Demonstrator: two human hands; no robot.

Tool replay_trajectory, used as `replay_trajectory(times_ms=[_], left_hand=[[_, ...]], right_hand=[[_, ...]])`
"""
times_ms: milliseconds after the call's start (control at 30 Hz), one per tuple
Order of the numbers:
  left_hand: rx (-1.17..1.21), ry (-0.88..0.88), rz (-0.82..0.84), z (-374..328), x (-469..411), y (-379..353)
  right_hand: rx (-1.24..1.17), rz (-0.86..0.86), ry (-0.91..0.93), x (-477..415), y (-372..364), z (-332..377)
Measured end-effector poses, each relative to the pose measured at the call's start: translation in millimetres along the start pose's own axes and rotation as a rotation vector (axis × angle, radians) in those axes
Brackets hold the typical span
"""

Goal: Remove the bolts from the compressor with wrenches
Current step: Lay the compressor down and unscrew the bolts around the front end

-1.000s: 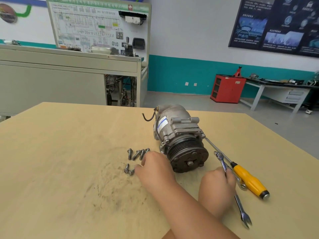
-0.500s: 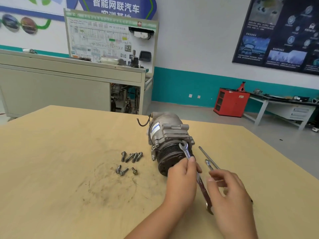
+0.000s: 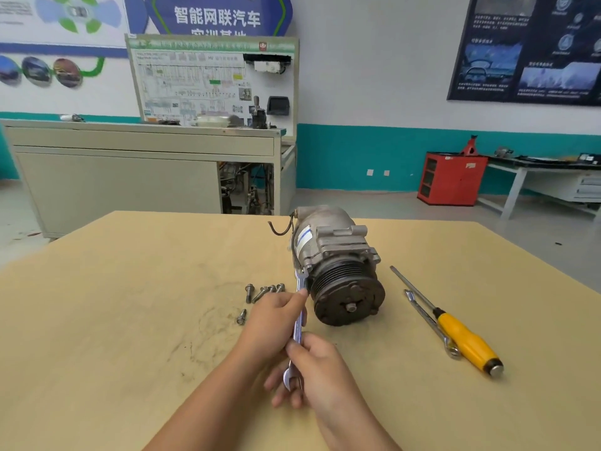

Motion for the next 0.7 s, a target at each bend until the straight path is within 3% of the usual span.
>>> replay_trajectory(times_ms=[700], left_hand=[[0.28,0.022,0.084,-1.1,5.9,-12.1]], right_hand=[[-0.175,-0.112,0.096,6.6,1.5,-4.4]])
Point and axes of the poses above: each hand's wrist, its own x-axis away from the middle knuckle, its own y-axis out of the back of the hand, z = x × y, the point moved 1 cm from there along -x, towards the middle knuckle, and after that the axes turned 7 degrees about y, right-handed, at the moved point
